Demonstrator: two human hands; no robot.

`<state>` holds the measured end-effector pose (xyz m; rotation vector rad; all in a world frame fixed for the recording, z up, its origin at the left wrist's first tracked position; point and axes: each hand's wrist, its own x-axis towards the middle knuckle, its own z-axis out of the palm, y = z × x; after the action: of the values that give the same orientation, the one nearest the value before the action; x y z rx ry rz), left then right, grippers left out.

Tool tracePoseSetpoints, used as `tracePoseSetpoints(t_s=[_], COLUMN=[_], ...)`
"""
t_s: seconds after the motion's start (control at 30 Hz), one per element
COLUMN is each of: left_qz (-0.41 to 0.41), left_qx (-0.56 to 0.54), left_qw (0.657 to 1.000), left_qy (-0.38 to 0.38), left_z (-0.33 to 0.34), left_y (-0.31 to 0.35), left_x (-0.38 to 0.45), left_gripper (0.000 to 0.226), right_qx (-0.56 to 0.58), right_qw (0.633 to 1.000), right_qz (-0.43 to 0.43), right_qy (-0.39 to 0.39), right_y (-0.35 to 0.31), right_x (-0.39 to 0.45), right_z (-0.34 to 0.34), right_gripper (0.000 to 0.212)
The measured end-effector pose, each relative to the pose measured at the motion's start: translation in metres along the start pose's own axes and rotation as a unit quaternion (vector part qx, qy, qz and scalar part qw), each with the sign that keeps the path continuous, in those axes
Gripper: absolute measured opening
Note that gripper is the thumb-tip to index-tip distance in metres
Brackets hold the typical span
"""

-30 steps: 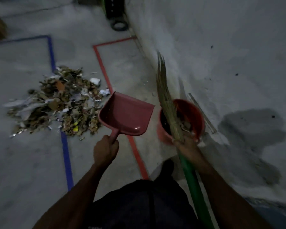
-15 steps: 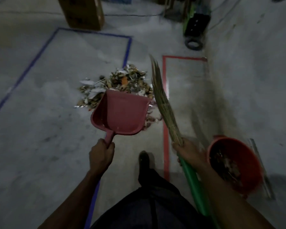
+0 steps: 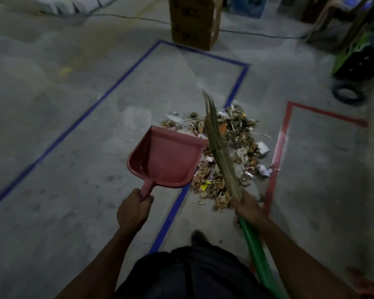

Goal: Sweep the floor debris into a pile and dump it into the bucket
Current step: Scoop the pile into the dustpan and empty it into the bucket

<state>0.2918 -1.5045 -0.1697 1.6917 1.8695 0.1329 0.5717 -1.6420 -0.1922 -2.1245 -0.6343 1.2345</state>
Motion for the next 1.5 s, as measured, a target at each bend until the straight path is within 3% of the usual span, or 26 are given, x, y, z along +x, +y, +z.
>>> tracePoseSetpoints(t_s=[0.27,0.57,0.7,1.03,1.37,1.5], left_qz=[-0.074,-0.051,-0.021,0.032,0.019,0.025], left_qx=[-0.04,-0.03,-0.008,0.058,0.144,0.176], left_qw=[0.996,0.996,0.997,0.996,0.988,0.981], left_qy=[0.008,-0.061,-0.077,-0.065,-0.058,-0.071], left_z=[-0.045,-0.113,-0.155,-0.19,-0.198,-0.2], left_y=[-0.016,-0.058,-0.062,-0.029,0.007,0.017], left_x=[0.094,0.283,0.346,0.465,0.565,0.595], left_gripper=[0.02,0.025,0.027,0.02,0.019,0.021], right_qx=[-0.111,-0.127,-0.119,-0.104,-0.081,-0.047], right_qw=[0.994,0.991,0.991,0.993,0.991,0.988], right_qz=[0.002,0.029,0.028,0.06,0.105,0.146], right_qy=[-0.006,0.025,0.051,0.013,0.006,0.032], right_y=[-0.082,-0.183,-0.236,-0.311,-0.357,-0.376], right_x=[0.087,0.147,0.159,0.226,0.348,0.375], right_z=[0.045,0.153,0.193,0.223,0.238,0.249], right_gripper=[0.027,0.037,0.024,0.01,0.032,0.053])
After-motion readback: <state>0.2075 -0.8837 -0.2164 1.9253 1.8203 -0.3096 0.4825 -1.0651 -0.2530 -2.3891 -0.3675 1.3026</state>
